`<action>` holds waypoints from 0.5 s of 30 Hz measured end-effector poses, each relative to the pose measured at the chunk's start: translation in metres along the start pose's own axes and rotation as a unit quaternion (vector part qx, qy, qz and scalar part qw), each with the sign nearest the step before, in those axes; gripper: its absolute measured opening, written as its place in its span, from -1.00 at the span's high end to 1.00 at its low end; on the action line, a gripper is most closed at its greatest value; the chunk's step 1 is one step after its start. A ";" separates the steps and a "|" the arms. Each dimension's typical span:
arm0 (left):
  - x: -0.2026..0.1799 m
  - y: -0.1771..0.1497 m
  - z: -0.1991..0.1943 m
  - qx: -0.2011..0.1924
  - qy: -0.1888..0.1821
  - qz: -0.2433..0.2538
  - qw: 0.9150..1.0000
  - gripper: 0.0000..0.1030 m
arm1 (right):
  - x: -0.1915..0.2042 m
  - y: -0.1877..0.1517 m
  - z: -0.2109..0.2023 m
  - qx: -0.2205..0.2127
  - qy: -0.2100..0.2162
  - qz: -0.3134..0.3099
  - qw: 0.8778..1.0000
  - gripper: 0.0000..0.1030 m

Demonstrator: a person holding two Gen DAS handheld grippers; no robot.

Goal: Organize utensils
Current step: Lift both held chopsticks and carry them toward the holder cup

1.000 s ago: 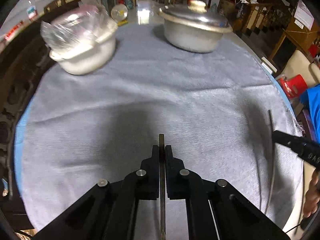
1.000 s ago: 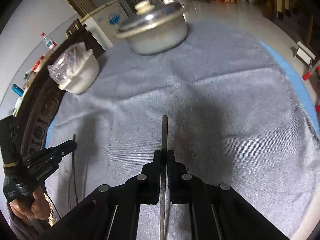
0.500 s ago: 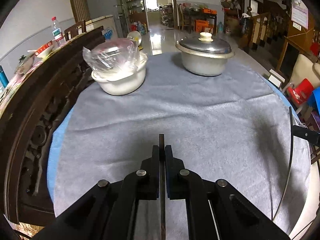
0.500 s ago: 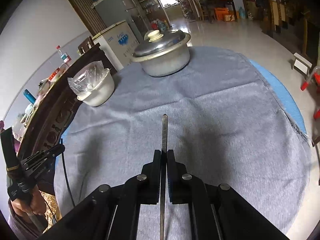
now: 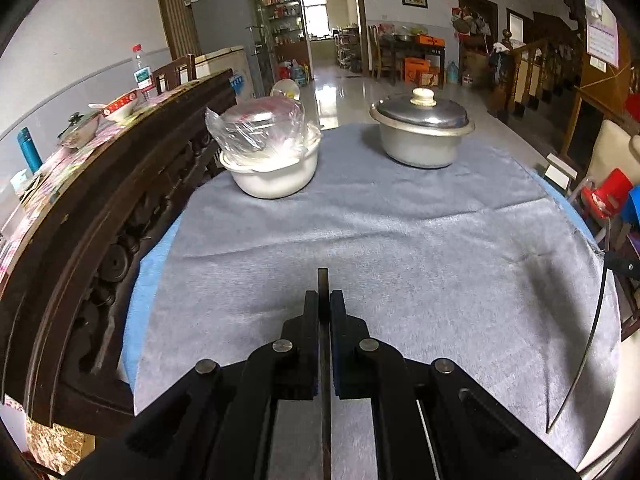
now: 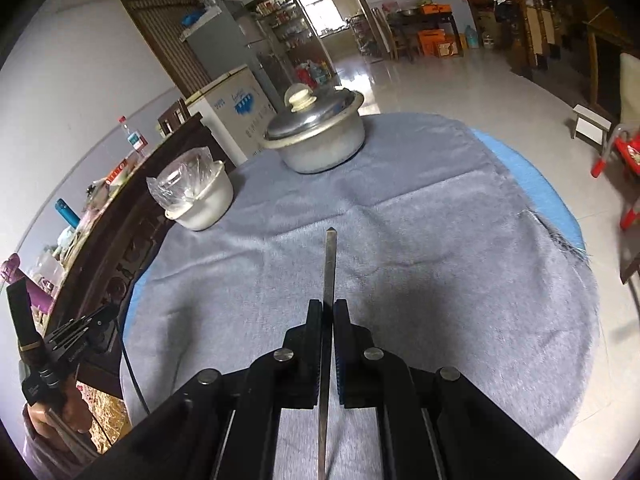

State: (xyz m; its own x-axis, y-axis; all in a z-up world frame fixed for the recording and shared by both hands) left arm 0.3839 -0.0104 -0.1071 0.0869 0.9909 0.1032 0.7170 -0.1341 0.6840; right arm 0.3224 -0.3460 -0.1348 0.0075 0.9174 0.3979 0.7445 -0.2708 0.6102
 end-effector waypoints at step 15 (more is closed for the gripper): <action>0.014 -0.021 -0.068 -0.047 0.004 -0.030 0.998 0.90 | -0.005 -0.026 -0.065 -0.057 0.006 0.020 0.998 0.88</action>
State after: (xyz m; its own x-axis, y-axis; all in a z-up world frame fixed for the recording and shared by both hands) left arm 0.3229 0.0048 -0.0705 0.0405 0.9970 0.0658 0.6530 -0.0762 0.7535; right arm 0.2592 -0.3622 -0.1081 0.0269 0.9014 0.4321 0.6631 -0.3396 0.6671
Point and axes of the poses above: each gripper's, at about its wrist camera, not at the fingertips, and z roughly the way its jaws point, x to its left, y to its top, the point moved 6 cm from there along z, roughly the way its jaws point
